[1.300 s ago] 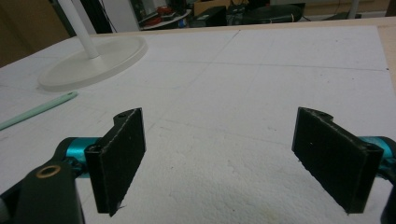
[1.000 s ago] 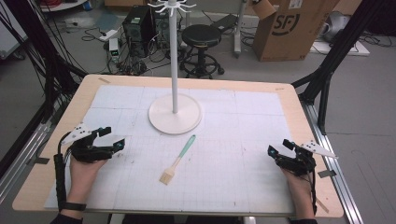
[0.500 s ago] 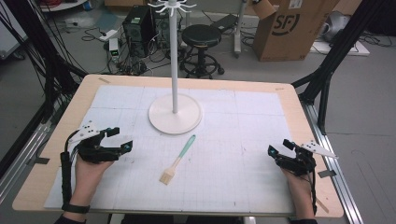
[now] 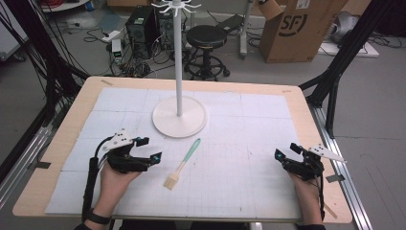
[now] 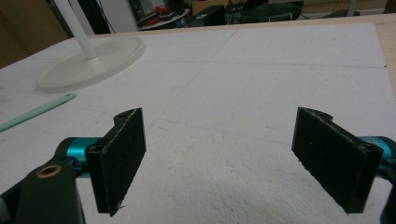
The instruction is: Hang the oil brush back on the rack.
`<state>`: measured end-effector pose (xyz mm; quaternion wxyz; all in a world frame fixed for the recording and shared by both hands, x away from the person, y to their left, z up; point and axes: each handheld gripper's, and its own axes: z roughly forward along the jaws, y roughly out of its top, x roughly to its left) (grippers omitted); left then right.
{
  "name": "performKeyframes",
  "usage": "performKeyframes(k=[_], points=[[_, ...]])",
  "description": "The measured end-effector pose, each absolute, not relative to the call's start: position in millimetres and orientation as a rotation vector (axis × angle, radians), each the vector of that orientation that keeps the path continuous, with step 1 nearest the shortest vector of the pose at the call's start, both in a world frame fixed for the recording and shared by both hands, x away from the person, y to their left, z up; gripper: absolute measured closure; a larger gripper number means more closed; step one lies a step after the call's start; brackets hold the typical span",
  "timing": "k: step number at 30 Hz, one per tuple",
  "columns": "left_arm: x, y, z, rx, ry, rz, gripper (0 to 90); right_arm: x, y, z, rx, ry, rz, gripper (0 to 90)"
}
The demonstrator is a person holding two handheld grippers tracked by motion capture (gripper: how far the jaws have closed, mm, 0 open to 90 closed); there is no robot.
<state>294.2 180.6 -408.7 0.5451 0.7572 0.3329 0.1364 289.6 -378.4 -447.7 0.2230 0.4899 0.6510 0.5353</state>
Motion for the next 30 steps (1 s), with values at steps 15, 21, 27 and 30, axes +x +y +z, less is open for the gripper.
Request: performKeyframes(k=[15,21,27,30], points=[[292,126,-426,1.910,0.804,0.298,34.3,290,-378,-448,1.348,1.804,1.475,16.8],[291,109,-435,1.976,0.827,0.320,42.1,290,-379,-448,1.346,1.804,1.473,16.9],[289,95,-442,2.033,0.889,0.368,48.6,290,-379,-448,1.349,1.803,1.475,16.9],[288,91,-444,2.060,0.886,0.381,52.9,290,-379,-448,1.343,1.806,1.472,16.9]])
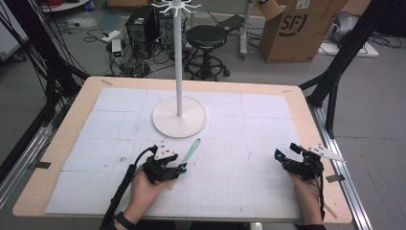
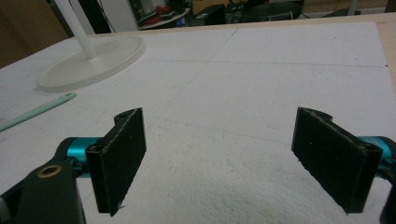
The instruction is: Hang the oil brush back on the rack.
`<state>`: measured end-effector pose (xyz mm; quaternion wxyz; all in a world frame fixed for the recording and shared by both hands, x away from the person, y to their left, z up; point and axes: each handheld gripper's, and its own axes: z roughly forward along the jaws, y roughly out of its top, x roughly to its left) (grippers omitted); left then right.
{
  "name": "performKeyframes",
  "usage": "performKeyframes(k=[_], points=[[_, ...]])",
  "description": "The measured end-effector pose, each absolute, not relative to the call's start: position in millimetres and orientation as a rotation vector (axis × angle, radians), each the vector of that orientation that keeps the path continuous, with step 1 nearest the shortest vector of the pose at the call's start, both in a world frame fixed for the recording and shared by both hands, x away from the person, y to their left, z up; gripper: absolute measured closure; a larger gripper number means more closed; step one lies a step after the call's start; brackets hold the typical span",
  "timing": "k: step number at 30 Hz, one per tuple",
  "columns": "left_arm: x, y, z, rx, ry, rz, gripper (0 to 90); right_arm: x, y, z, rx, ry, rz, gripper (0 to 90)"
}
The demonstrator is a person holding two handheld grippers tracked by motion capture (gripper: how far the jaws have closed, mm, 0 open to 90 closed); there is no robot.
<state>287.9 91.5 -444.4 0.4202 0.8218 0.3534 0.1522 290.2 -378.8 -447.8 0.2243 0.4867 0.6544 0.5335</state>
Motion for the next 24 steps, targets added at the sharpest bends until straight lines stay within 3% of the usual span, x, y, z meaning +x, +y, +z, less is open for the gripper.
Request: performKeyframes(k=[19,24], points=[[283,79,-447,2.112,0.882,0.424,78.2,290,-378,-448,1.348,1.807,1.473,16.9],[283,79,-447,2.109,0.894,0.418,79.1,290,-378,-448,1.349,1.804,1.476,16.9]])
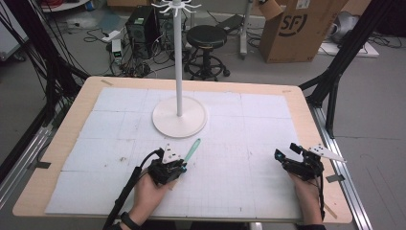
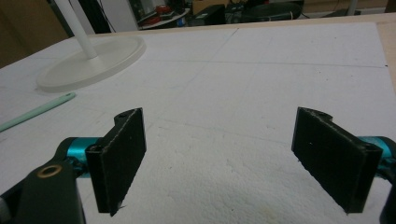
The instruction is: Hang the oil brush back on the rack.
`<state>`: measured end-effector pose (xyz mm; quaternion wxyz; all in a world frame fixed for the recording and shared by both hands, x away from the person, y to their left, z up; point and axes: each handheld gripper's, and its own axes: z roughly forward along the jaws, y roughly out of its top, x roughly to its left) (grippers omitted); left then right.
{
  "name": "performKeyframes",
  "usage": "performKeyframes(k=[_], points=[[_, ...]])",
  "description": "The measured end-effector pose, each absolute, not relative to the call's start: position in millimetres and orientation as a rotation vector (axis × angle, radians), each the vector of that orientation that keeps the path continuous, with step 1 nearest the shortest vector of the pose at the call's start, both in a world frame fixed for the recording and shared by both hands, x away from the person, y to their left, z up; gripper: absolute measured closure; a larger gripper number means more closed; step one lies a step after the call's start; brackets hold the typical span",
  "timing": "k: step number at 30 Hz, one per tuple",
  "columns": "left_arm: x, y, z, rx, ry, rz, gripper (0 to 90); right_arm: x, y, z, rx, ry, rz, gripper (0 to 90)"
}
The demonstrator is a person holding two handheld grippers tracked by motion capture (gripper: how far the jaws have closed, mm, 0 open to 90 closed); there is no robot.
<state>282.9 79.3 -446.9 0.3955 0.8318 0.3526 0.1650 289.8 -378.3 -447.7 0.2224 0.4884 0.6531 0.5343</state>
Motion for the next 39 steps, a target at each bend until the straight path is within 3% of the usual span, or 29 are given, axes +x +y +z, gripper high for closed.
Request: performKeyframes(k=[19,39], points=[[287,86,-446,2.095,0.860,0.367,82.3,290,-378,-448,1.350,1.806,1.476,16.9],[294,131,-402,1.876,0.835,0.302,82.2,290,-378,-448,1.343,1.804,1.472,16.9]])
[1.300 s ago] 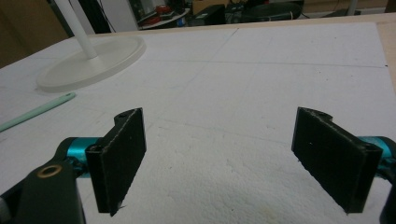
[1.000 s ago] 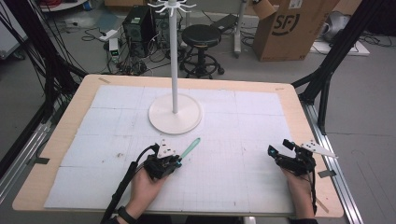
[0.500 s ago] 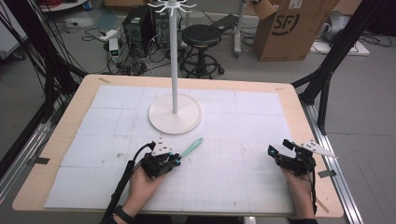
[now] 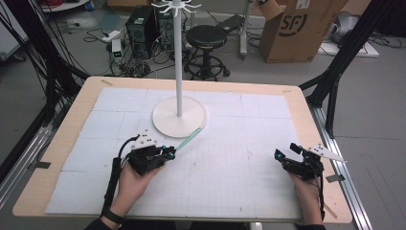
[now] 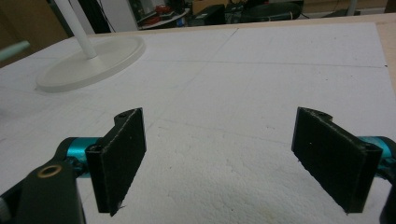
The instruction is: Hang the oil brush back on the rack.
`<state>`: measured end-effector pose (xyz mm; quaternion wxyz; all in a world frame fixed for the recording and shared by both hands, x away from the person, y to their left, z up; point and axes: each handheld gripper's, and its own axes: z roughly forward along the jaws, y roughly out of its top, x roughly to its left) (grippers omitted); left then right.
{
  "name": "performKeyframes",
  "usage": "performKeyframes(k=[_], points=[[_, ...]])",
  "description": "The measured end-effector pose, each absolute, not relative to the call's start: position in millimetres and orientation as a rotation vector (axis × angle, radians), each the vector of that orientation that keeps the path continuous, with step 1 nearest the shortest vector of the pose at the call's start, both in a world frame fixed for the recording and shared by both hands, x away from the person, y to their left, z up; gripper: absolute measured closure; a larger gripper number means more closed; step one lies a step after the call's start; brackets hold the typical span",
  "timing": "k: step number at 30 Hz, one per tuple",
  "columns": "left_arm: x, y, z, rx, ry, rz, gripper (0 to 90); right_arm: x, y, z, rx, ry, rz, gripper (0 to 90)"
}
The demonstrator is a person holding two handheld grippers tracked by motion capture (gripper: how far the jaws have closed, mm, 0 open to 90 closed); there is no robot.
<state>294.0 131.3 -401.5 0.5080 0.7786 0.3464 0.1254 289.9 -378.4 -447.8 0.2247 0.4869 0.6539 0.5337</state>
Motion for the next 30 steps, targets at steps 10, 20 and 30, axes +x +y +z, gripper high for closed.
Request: performKeyframes(k=[10,20,30], points=[[297,167,-346,1.772,0.796,0.352,82.2,290,-378,-448,1.348,1.802,1.472,16.9],[300,190,-297,1.717,0.745,0.407,82.2,290,-378,-448,1.349,1.798,1.475,17.0],[307,209,-252,1.640,0.706,0.458,82.2,290,-379,-448,1.351,1.802,1.476,17.0]])
